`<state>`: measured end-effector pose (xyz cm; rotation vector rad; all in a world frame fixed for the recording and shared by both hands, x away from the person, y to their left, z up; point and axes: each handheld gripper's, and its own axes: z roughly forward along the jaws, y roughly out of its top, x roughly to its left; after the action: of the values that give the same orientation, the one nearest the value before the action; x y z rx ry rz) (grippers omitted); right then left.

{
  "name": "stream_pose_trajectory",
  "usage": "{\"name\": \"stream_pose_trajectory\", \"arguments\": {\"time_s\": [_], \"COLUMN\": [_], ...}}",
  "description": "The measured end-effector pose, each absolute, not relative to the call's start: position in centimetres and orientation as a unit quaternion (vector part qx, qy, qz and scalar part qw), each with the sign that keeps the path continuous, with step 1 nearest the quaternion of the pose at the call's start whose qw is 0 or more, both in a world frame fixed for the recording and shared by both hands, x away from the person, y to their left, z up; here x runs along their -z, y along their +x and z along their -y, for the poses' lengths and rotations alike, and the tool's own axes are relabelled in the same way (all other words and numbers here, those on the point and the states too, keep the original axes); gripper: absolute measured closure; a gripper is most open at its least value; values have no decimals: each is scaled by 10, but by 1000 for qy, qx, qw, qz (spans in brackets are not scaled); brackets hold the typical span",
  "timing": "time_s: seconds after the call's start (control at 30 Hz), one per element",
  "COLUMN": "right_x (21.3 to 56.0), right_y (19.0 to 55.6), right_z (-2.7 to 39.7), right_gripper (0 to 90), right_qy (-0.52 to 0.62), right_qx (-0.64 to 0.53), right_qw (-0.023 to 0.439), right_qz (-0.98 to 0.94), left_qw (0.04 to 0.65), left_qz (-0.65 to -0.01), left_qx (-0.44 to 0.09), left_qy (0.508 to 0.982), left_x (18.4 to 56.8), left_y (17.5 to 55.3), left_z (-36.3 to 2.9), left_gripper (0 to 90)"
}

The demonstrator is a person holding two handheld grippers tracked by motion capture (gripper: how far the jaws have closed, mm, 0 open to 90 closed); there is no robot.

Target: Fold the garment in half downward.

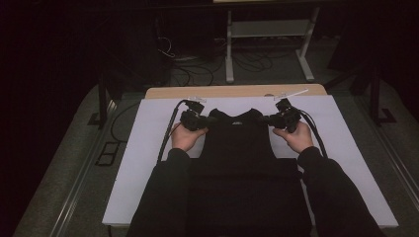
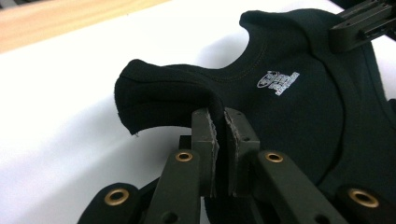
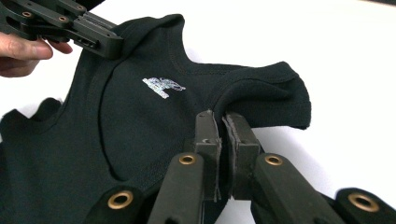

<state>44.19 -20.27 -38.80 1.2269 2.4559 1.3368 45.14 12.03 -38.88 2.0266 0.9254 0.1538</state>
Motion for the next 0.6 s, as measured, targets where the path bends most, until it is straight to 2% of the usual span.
{"name": "stream_pose_trajectory", "arguments": {"time_s": [0.6], "right_x": [344], "right_y": [423], "right_z": [197], "right_gripper": [835], "right_qy": [368], "right_qx": [-447], "right_qw": [64], "right_qz": [-813], "left_qw": [445], "left_qz": [-358], "left_qx": [-60], "left_qy": [819], "left_x": [351], "left_y": [432], "left_z": [-136], "left_gripper": [823]}}
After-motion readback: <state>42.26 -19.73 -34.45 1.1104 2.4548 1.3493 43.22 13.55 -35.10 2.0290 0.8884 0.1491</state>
